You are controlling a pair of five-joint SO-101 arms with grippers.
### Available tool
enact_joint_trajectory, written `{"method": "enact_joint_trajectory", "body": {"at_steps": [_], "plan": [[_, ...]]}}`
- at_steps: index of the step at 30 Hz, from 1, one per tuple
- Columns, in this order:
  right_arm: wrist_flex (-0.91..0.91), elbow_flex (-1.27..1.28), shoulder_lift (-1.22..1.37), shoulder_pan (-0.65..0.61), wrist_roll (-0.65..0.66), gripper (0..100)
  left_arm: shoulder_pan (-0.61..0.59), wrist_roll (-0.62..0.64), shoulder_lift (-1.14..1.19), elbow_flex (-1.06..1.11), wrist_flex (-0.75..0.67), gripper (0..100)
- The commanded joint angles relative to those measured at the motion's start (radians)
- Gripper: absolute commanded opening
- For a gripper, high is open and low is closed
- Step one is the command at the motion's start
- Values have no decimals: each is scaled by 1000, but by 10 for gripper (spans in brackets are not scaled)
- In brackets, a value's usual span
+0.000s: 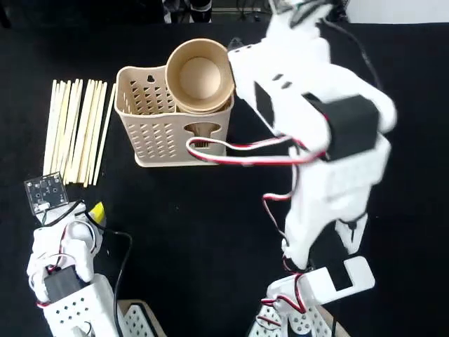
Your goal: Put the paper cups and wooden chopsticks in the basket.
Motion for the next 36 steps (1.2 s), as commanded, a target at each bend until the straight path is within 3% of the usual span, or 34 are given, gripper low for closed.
{"method": "enact_joint_trajectory", "body": {"at_steps": [1, 3, 8, 16, 23, 28, 33, 36], "plan": [[35, -128, -1, -60, -6, 103, 10, -6, -6, 18, -2, 296], [23, -136, 5, -114, 2, 9, 10, -6, -6, 18, 0, 296], [-112, -13, 56, -210, -5, 41, 10, -6, -6, 18, 0, 296], [-328, 205, 214, -172, -6, 43, 10, -6, -6, 18, -3, 296], [-331, 116, 188, -178, -6, 43, 10, -6, -6, 18, -3, 296], [-252, 25, 94, -173, 0, 43, 10, -6, -6, 18, -3, 296], [6, -70, -44, -175, 6, 43, 10, -6, -6, 18, -3, 296], [72, -53, -154, -163, 100, 43, 10, -6, -6, 18, -3, 296]]}}
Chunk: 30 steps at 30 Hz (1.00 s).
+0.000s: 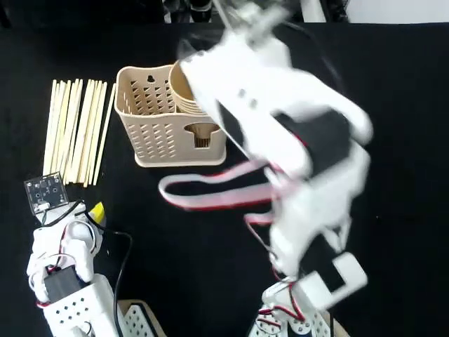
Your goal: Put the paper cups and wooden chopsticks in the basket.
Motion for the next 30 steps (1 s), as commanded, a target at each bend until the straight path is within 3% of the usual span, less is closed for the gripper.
{"method": "enact_joint_trajectory", "body": {"at_steps": [1, 11, 15, 19, 22, 26, 30], "plan": [[54, 18, -159, 57, 115, 43, 10, -6, -6, 18, -3, 296], [48, 731, -541, 238, 172, 43, 10, -5, -6, -41, 6, 296], [11, 1059, -723, 364, 236, 41, 10, -5, -5, -125, 37, 296], [-186, 1397, -941, 465, 247, 13, 10, -5, 0, -259, 106, 296], [-345, 1689, -1136, 470, 239, 12, 12, -5, 3, -351, 144, 296], [-578, 2086, -1419, 477, 138, 11, 12, -9, 5, -421, 160, 294], [-729, 2417, -1692, 477, 21, 11, 50, -123, 12, -455, 153, 215]]}}
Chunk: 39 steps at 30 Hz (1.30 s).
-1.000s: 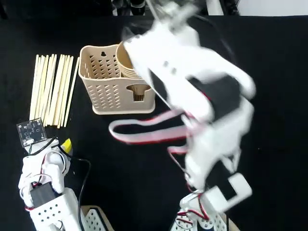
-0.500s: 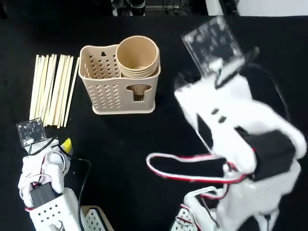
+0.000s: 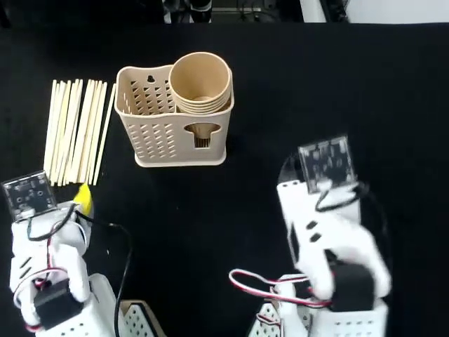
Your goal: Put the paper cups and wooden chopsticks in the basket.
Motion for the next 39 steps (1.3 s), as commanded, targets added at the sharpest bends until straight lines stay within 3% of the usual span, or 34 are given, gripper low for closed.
{"method": "enact_joint_trajectory", "body": {"at_steps": [1, 4, 10, 15, 19, 39], "plan": [[-121, 269, -252, 23, -58, 11, 56, -98, 23, -76, -5, 196], [-100, 361, -367, 66, -44, 11, 96, -106, 109, -101, -46, 158], [-161, 435, -329, 55, -35, 11, 140, 87, 532, -268, -204, 152], [-239, 498, -329, 61, -29, 12, 232, 17, 1066, -562, -199, 152], [-273, 527, -329, 61, -28, 12, 237, -11, 1424, -820, -198, 152], [-305, 559, -329, 52, 2, 12, 208, -14, 2719, -2466, 319, 153]]}}
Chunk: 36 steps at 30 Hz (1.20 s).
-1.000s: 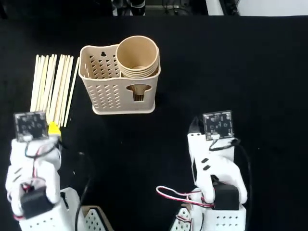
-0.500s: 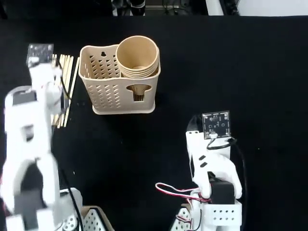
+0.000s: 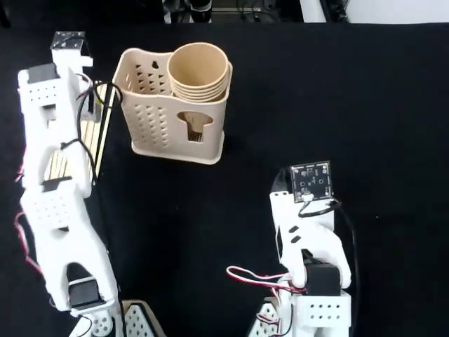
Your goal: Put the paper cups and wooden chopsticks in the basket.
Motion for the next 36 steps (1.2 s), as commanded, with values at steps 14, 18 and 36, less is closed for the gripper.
{"method": "enact_joint_trajectory", "body": {"at_steps": [14, 18, 36], "plan": [[-20, -2, -51, 5, 6, 12, -50, -38, 456, -711, 249, 153], [-20, -2, -51, 5, 6, 12, -79, -9, 499, -664, 216, 153], [-26, 8, -51, -21, 8, 13, -64, -6, 559, -653, 282, 27]]}}
